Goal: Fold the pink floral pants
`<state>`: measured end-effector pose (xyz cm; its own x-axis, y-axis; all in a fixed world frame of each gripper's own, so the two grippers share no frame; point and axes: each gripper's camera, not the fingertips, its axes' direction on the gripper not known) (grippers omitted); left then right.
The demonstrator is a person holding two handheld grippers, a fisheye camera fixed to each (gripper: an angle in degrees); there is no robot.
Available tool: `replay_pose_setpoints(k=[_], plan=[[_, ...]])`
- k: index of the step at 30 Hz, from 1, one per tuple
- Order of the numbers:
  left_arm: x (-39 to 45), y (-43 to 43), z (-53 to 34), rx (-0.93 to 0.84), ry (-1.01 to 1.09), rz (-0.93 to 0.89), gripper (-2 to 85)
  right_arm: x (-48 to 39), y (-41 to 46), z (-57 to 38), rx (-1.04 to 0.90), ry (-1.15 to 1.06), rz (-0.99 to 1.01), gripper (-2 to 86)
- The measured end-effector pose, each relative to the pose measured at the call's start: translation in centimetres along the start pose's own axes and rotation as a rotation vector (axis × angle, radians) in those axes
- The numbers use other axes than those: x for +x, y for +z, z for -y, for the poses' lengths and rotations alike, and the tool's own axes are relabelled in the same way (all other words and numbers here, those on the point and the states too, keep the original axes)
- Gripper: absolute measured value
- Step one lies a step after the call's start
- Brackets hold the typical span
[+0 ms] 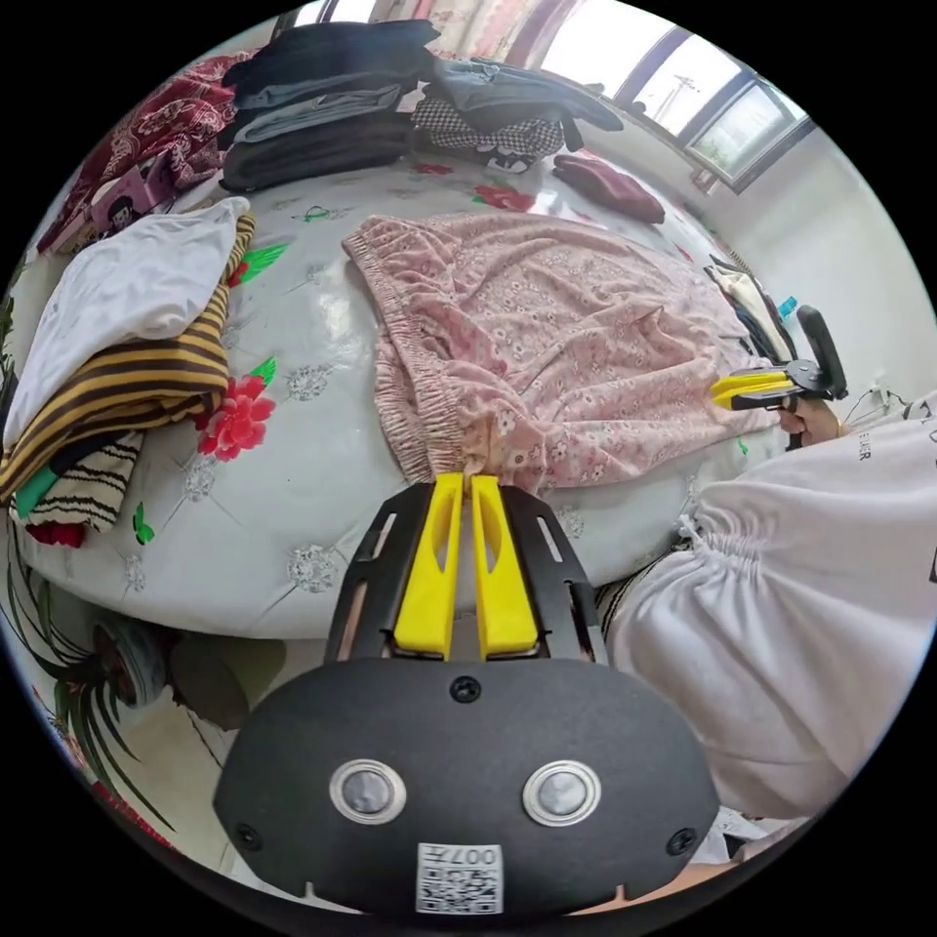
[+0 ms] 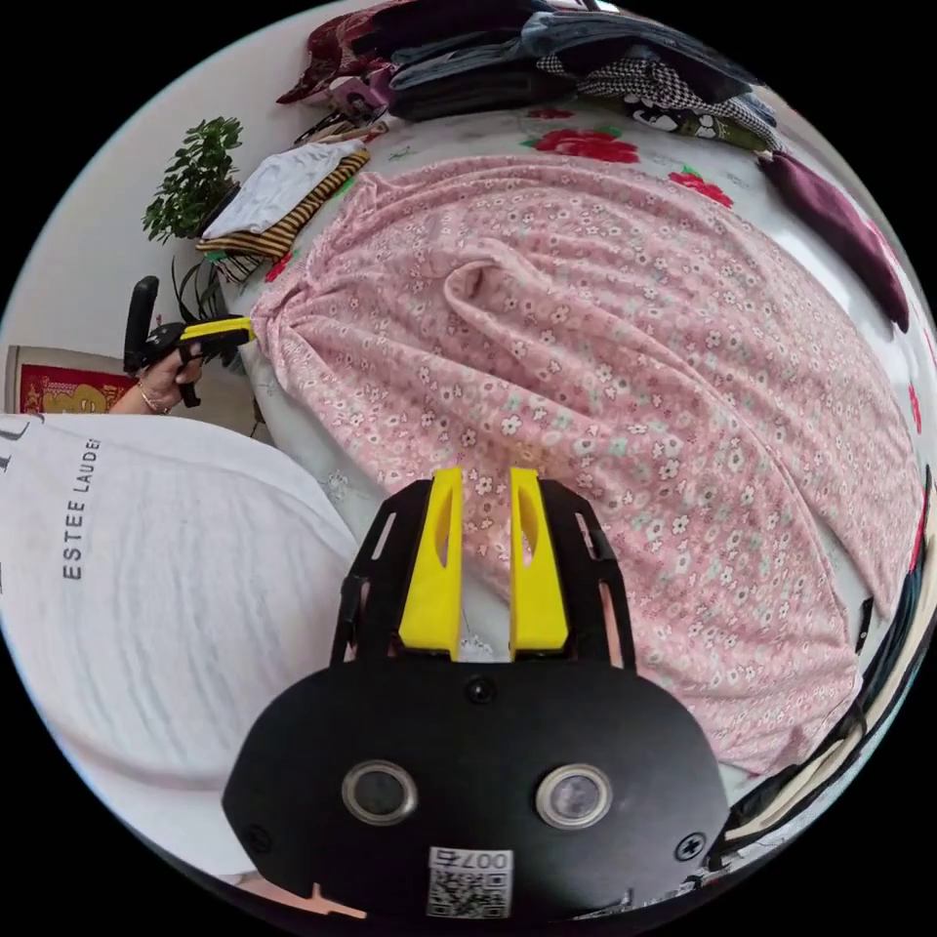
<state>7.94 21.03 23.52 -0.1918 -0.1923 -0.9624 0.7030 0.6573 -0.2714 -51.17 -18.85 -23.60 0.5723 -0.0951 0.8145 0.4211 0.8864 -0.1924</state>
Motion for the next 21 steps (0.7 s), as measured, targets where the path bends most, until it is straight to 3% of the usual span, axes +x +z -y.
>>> replay_pose_setpoints(k=[3, 7, 9, 12, 15, 17, 21], plan=[[-2.4, -1.8, -0.1, -0.025, -0.015, -0.016, -0.4, 1.3, 0.5, -3.3, 0.029, 0.027, -0.092, 1.2], [-6.8, -6.2, -3.0, 0.008, -0.122, -0.008, -0.6, 4.0, -0.2, -8.1, 0.067, 0.141, 0.012, 2.2], [-8.0, -7.3, -4.7, 0.053, -0.211, 0.033, -0.1, 4.9, -1.0, -10.8, 0.123, 0.194, 0.031, 2.9], [-9.3, -7.3, -7.1, 0.093, -0.325, -0.044, 3.0, 7.4, -3.3, -17.1, 0.280, 0.353, 0.056, 3.7], [-10.6, -7.0, -9.7, 0.107, -0.486, -0.055, 5.2, 11.5, -5.6, -26.2, 0.439, 0.630, 0.002, 3.8], [-12.3, -7.2, -12.4, 0.184, -0.644, -0.138, 6.3, 15.0, -6.6, -35.1, 0.568, 0.908, -0.017, 3.6], [-14.3, -5.6, -14.6, 0.198, -0.774, -0.303, 8.6, 19.4, -5.8, -46.3, 0.697, 1.191, 0.036, 3.2]])
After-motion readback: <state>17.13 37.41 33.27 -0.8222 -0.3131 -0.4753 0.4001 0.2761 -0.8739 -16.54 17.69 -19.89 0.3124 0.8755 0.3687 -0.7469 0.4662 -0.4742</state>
